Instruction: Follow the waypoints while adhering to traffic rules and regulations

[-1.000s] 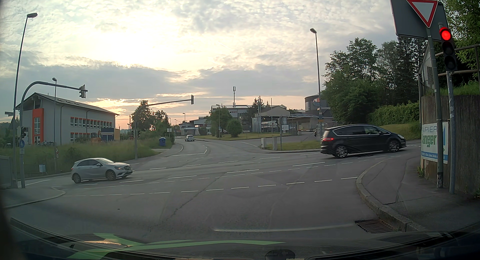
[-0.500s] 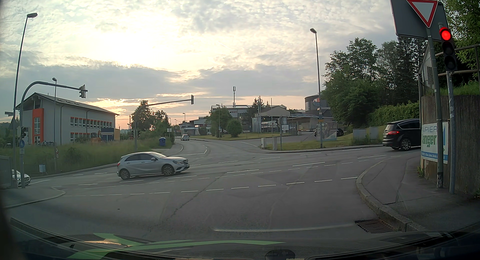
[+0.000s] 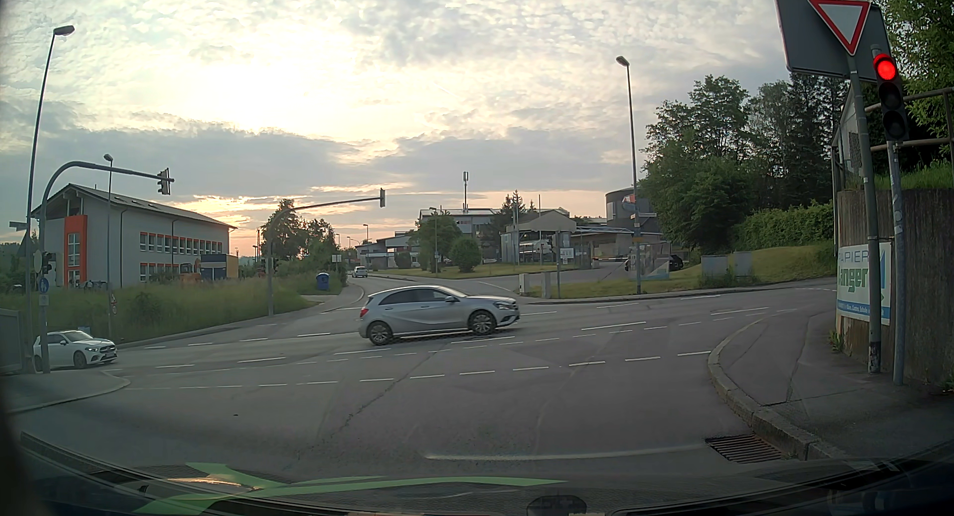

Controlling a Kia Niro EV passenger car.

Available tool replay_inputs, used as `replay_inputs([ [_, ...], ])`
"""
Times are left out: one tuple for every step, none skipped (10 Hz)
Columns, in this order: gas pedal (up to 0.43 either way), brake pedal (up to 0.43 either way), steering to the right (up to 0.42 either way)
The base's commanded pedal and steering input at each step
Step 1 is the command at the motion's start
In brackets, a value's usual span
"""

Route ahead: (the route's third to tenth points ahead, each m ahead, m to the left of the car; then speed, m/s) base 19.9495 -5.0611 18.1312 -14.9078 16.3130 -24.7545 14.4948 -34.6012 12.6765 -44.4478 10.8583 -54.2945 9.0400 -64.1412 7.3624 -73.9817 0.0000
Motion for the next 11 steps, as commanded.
replay_inputs([
  [0.000, 0.396, 0.004],
  [0.000, 0.396, 0.004],
  [0.000, 0.396, 0.004],
  [0.000, 0.396, 0.004],
  [0.000, 0.396, 0.004],
  [0.000, 0.396, 0.004],
  [0.000, 0.396, 0.004],
  [0.000, 0.396, 0.004],
  [0.000, 0.396, 0.004],
  [0.000, 0.396, 0.004],
  [0.000, 0.396, 0.004],
])
